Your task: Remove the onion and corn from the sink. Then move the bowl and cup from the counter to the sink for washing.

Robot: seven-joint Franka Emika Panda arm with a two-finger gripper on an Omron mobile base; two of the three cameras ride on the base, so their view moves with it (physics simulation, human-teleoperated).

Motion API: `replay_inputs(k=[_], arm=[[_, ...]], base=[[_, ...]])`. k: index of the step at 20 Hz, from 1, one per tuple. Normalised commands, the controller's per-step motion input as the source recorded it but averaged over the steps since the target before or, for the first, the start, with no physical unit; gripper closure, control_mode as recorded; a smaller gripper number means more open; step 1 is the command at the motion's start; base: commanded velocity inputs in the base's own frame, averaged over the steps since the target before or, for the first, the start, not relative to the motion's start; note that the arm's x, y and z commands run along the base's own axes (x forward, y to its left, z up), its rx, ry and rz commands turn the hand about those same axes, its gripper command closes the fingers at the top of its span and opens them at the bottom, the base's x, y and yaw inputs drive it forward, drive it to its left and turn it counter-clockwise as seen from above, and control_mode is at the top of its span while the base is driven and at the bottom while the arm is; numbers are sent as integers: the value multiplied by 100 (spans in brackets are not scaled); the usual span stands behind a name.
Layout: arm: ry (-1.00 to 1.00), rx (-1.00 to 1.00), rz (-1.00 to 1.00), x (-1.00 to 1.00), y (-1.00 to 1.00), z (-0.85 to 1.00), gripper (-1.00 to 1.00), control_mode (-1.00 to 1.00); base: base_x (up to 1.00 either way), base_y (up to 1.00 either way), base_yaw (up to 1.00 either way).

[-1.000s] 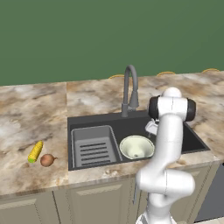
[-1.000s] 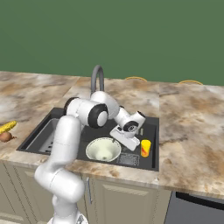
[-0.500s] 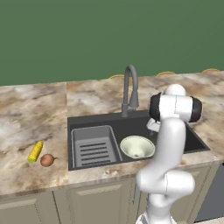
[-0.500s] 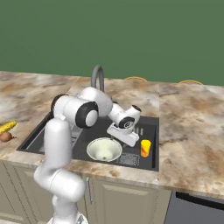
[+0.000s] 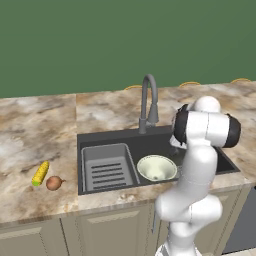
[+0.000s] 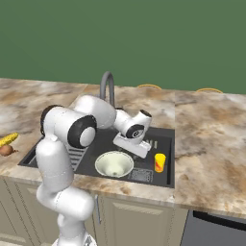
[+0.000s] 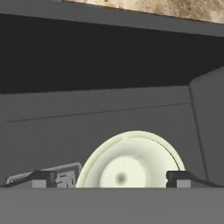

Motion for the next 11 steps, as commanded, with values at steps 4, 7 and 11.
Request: replay_inputs(k=[4,7,11], arm=[[0,0,0,-29,5,49,-100,-100],[0,0,0,-29,5,50,-100,-100],[0,0,0,-31,5,48,-100,-100]], base=[[0,0,0],[0,0,0],[0,0,0]])
